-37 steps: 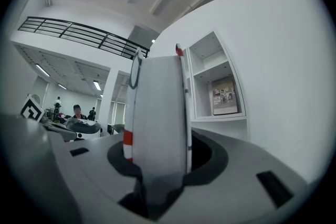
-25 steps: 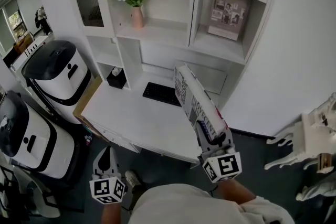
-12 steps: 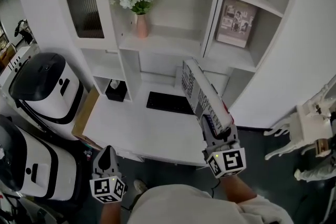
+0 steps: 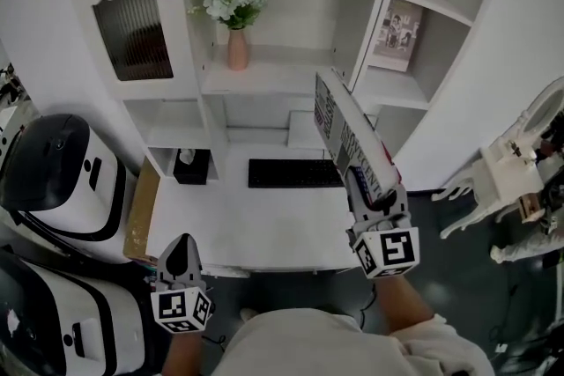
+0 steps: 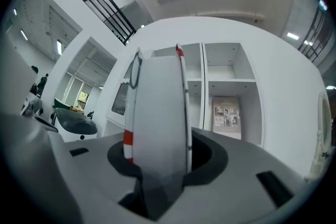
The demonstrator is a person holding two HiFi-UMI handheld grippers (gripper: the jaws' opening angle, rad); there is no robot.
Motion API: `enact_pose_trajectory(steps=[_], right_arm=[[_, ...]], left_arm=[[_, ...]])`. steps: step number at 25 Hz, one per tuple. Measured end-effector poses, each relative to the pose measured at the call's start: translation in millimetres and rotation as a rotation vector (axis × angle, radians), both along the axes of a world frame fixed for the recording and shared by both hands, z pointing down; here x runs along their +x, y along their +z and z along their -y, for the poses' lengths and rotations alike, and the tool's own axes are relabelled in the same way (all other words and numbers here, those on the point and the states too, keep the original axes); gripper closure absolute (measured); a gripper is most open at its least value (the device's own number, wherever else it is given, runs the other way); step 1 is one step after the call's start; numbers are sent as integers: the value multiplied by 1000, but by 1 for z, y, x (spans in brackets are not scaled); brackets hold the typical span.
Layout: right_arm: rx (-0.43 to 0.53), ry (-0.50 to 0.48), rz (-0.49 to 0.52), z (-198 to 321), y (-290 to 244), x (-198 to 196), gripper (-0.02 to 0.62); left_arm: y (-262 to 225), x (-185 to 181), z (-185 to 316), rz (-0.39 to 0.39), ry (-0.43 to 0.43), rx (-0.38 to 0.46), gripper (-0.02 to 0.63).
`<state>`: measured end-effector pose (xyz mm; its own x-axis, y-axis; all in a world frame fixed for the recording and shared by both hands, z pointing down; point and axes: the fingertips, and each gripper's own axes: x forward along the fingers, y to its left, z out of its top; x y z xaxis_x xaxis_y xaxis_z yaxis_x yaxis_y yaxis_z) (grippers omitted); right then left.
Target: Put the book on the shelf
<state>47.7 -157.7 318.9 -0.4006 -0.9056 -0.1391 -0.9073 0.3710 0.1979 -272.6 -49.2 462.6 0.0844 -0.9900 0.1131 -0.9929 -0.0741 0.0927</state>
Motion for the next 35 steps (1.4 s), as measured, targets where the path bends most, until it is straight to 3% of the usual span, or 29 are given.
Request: enact_pose_trajectory(steps=[7, 19, 35], right_arm=[[79, 81, -121, 17, -29, -30, 426], [208, 197, -561, 68, -76, -56, 428], [236, 306, -1063, 160, -61, -81, 428]], left_arm=[[4, -22, 26, -17, 80, 6, 600], [-12, -14, 71, 37, 160, 56, 600], [-11, -30, 110, 70, 183, 45, 601]])
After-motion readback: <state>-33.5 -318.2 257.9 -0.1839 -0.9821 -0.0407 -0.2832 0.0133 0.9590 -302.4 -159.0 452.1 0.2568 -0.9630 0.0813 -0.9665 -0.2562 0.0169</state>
